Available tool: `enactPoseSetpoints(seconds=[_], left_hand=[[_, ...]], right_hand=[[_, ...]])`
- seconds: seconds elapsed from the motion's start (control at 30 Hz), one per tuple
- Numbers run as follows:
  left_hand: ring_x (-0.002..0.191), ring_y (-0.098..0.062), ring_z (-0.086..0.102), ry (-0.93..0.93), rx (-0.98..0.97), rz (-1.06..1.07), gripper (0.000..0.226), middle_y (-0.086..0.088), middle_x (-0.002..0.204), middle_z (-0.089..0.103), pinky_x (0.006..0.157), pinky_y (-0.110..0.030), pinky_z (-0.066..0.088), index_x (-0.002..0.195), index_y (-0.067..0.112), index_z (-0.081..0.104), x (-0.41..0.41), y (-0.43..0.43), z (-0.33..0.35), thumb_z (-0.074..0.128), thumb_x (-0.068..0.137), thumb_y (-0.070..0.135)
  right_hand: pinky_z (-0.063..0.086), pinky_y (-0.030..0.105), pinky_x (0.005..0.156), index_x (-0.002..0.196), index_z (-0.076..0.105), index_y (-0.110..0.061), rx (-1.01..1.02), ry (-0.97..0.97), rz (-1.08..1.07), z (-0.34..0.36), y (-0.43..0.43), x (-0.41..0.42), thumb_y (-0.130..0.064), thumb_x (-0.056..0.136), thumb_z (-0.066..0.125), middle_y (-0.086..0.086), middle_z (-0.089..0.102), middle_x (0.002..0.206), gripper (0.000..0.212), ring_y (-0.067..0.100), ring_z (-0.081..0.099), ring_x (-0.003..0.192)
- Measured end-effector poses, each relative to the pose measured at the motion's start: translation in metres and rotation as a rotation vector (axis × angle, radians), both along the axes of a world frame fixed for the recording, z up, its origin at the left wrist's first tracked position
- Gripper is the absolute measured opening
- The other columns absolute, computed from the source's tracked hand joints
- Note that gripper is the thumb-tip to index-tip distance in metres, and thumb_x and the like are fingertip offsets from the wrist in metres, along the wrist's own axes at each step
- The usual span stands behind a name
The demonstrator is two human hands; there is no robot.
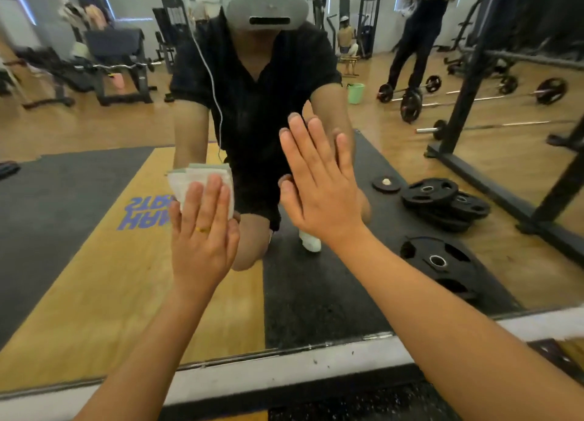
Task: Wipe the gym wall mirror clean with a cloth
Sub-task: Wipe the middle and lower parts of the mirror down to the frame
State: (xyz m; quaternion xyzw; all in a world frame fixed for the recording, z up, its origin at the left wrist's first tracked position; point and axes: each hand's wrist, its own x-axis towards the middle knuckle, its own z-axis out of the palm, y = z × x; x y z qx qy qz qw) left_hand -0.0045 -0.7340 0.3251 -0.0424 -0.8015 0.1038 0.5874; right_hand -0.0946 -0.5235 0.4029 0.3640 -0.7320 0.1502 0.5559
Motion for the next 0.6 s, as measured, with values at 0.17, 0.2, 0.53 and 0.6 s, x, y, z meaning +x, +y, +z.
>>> enactPoseSetpoints(seconds=[0.17, 0.2, 0.53, 0.6], left_hand=[[0.160, -0.025, 0.006, 0.038, 0.064, -0.015, 0.061, -0.003, 0.174, 0.003, 0.128, -0.049, 0.006, 0.163, 0.005, 0.018, -0.012, 0.012, 0.003, 0.039, 0.107, 0.018], [0.160, -0.025, 0.005, 0.042, 0.084, -0.015, 0.060, -0.002, 0.174, 0.000, 0.128, -0.049, 0.006, 0.163, 0.006, 0.017, -0.013, 0.016, 0.003, 0.038, 0.108, 0.018], [0.154, -0.030, 0.028, 0.039, -0.054, -0.039, 0.057, -0.012, 0.165, 0.033, 0.125, -0.051, 0.023, 0.160, 0.006, 0.031, -0.022, 0.039, 0.106, 0.049, 0.107, 0.016], [0.153, -0.029, 0.031, 0.077, -0.080, -0.051, 0.055, -0.011, 0.164, 0.036, 0.124, -0.049, 0.027, 0.157, 0.005, 0.037, -0.025, 0.045, 0.123, 0.052, 0.104, 0.014]], right_hand=[[0.010, 0.051, 0.127, 0.158, 0.034, -0.004, -0.005, 0.071, -0.050, 0.001, 0.000, -0.007, -0.028, 0.103, 0.040, 0.017, 0.034, 0.164, 0.060, 0.031, 0.022, 0.156], [0.011, 0.052, 0.127, 0.158, 0.034, -0.004, -0.011, 0.089, -0.059, 0.000, -0.001, -0.009, -0.028, 0.103, 0.040, 0.017, 0.034, 0.164, 0.060, 0.033, 0.025, 0.155], [0.008, 0.051, 0.128, 0.159, 0.030, -0.004, -0.035, 0.103, -0.017, -0.004, -0.004, -0.007, -0.028, 0.104, 0.041, 0.018, 0.029, 0.166, 0.061, 0.027, 0.013, 0.157], [0.009, 0.052, 0.128, 0.159, 0.029, -0.004, -0.036, 0.122, -0.017, -0.002, -0.005, -0.009, -0.027, 0.104, 0.042, 0.018, 0.028, 0.166, 0.062, 0.027, 0.014, 0.157]])
